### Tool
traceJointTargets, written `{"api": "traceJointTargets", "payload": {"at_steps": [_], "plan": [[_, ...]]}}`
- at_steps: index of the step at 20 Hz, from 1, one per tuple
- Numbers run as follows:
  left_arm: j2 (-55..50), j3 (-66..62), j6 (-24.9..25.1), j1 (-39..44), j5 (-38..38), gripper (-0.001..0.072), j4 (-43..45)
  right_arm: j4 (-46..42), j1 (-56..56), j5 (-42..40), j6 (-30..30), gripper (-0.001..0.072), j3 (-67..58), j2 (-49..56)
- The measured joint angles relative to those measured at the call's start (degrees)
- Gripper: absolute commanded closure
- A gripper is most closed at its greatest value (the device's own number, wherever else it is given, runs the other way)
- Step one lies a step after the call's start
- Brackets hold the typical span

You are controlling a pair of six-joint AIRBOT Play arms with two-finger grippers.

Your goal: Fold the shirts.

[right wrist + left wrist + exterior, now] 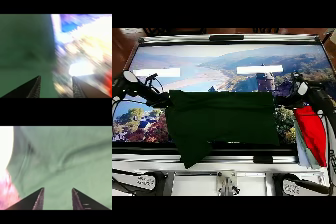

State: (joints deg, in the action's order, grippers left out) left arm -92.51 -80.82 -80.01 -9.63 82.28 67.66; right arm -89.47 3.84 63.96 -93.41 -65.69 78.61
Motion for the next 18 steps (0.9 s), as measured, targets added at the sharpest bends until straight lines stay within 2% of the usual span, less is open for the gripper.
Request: {"api": "traceJointTargets", "payload": {"at_steps": [3, 5, 9, 13, 18], "plan": [[7.02, 5.86, -0.26, -3.98, 3.80, 0.0269, -0.02, -3.02, 5.09, 7.69, 3.30, 0.0206, 3.61, -7.17], [13.03, 14.49, -0.26, -6.25, 4.24, 0.0270, -0.11, -3.06, 9.73, 10.03, 4.96, 0.0206, 8.00, -12.35], [23.74, 32.35, 1.49, -8.59, -0.09, 0.0270, -2.32, -1.49, 17.11, 11.50, 7.23, 0.0207, 14.69, -20.48], [27.76, 43.23, 4.39, -8.98, -4.46, 0.0270, -6.27, 1.14, 19.78, 11.74, 8.20, 0.0206, 16.83, -23.67], [28.89, 49.75, 6.60, -5.92, -8.61, 0.0270, -9.55, 3.63, 20.59, 10.58, 8.04, 0.0206, 17.49, -24.61]]}}
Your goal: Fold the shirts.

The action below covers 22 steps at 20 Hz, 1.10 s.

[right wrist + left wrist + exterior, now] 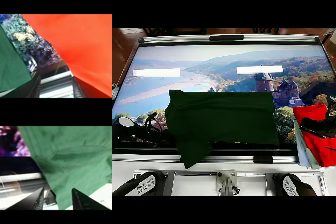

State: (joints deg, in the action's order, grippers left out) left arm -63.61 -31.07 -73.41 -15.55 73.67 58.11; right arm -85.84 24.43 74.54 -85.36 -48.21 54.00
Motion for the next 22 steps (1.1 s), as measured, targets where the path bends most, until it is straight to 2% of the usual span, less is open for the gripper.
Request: {"api": "traceJointTargets", "payload": {"at_steps": [10, 12, 13, 14, 17, 22], "plan": [[-0.52, 1.90, -0.70, 6.16, -6.34, 0.0276, -1.18, 0.87, 0.20, 0.50, -0.52, 0.0206, 0.11, -0.20], [-0.55, 1.97, -1.92, 7.78, -7.76, 0.0430, -1.27, 0.87, 0.20, 0.61, -0.79, 0.0206, 0.11, -0.20], [-0.59, 1.97, -2.47, 8.57, -8.74, 0.0592, -1.22, 0.87, 0.20, 0.85, -0.81, 0.0206, 0.11, -0.20], [-0.61, 1.97, -2.69, 9.22, -9.18, 0.0669, -1.25, 0.94, 0.20, 1.05, -0.85, 0.0205, 0.20, -0.20], [-0.63, 1.97, -3.37, 10.54, -9.99, 0.0670, -1.20, 2.82, 0.24, 3.04, 0.94, 0.0204, 2.75, 0.57], [-0.52, 1.97, -3.76, 11.10, -10.12, 0.0669, -1.20, 13.99, 0.24, 6.49, 6.51, 0.0204, 9.84, 5.73]]}}
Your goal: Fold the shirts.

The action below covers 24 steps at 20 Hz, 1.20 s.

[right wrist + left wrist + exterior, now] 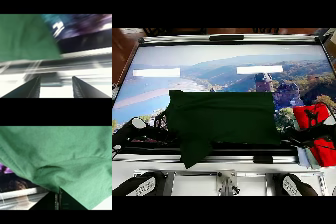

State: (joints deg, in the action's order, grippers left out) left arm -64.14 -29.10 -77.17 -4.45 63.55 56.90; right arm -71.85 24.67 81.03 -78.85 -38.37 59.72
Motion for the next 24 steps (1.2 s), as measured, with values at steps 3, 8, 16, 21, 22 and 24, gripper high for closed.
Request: {"api": "traceJointTargets", "payload": {"at_steps": [3, 8, 16, 21, 22, 24], "plan": [[0.00, 0.00, -0.02, 0.09, 0.28, 0.0669, 0.02, 2.69, 0.00, -1.44, 0.61, 0.0205, 1.60, 1.95], [0.00, 0.00, 0.46, 0.09, 0.46, 0.0669, 0.02, 4.22, -1.03, -6.60, -0.42, 0.0205, 2.38, 2.86], [0.00, 0.00, 0.96, 0.09, 0.61, 0.0669, 0.00, 5.60, -1.68, -9.97, -2.01, 0.0205, 2.56, 7.17], [0.00, 0.00, 1.03, 0.09, 0.61, 0.0669, 0.02, 7.85, -4.63, -11.15, -2.36, 0.0209, 2.43, 10.71], [0.00, -0.04, 1.03, 0.09, 0.61, 0.0669, 0.02, 7.65, -5.90, -11.23, -2.75, 0.0210, 2.36, 11.21], [0.00, -0.22, 1.03, 0.09, 0.61, 0.0669, 0.02, 7.34, -8.28, -11.96, -3.78, 0.0383, 2.36, 12.07]]}}
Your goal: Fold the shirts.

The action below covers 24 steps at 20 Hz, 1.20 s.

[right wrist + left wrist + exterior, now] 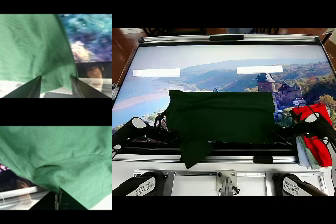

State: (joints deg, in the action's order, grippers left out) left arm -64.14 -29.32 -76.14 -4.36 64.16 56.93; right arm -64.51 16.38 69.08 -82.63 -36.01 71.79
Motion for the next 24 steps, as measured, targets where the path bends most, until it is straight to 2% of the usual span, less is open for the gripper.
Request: {"api": "traceJointTargets", "payload": {"at_steps": [1, 2, 3, 4, 5, 11, 12, 13, 14, 19, 24], "plan": [[0.00, -0.17, 0.00, 0.00, -0.02, 0.0669, 0.00, -0.59, -0.83, -0.70, -0.52, 0.0496, 0.07, 0.33], [0.00, -0.33, 0.04, 0.00, -0.02, 0.0669, 0.00, -1.05, -1.44, -1.49, -0.92, 0.0546, 0.13, 0.57], [0.00, -0.52, 0.13, 0.00, -0.02, 0.0669, 0.00, -0.96, -1.88, -2.10, -1.25, 0.0547, 0.15, 0.74], [0.00, -0.72, 0.28, 0.00, -0.02, 0.0669, 0.00, -0.83, -2.21, -2.58, -1.68, 0.0580, 0.15, 0.83], [0.00, -0.96, 0.33, 0.00, -0.02, 0.0669, 0.02, -0.85, -2.43, -2.82, -1.79, 0.0650, 0.13, 0.90], [0.00, -2.16, 0.59, 0.02, 0.07, 0.0669, 0.20, -2.05, -3.08, -2.69, -1.03, 0.0650, -0.48, 0.74], [0.00, -2.27, 0.68, 0.02, 0.13, 0.0669, 0.26, -3.19, -3.04, -2.03, -0.61, 0.0627, -1.09, 0.28], [0.00, -2.34, 0.68, 0.00, 0.20, 0.0669, 0.31, -5.73, -2.97, -1.53, -0.22, 0.0416, -1.86, -0.48], [0.00, -2.36, 0.68, 0.02, 0.26, 0.0669, 0.42, -6.88, -2.69, -0.31, 0.00, 0.0262, -2.89, -1.31], [0.00, -2.45, 0.68, 0.02, 0.44, 0.0669, 0.63, -6.29, 1.79, 7.74, 2.29, 0.0244, -6.08, -3.52], [0.00, -2.45, 0.68, 0.02, 0.76, 0.0669, 0.66, -5.99, 4.90, 8.17, 2.84, 0.0243, -6.25, -1.66]]}}
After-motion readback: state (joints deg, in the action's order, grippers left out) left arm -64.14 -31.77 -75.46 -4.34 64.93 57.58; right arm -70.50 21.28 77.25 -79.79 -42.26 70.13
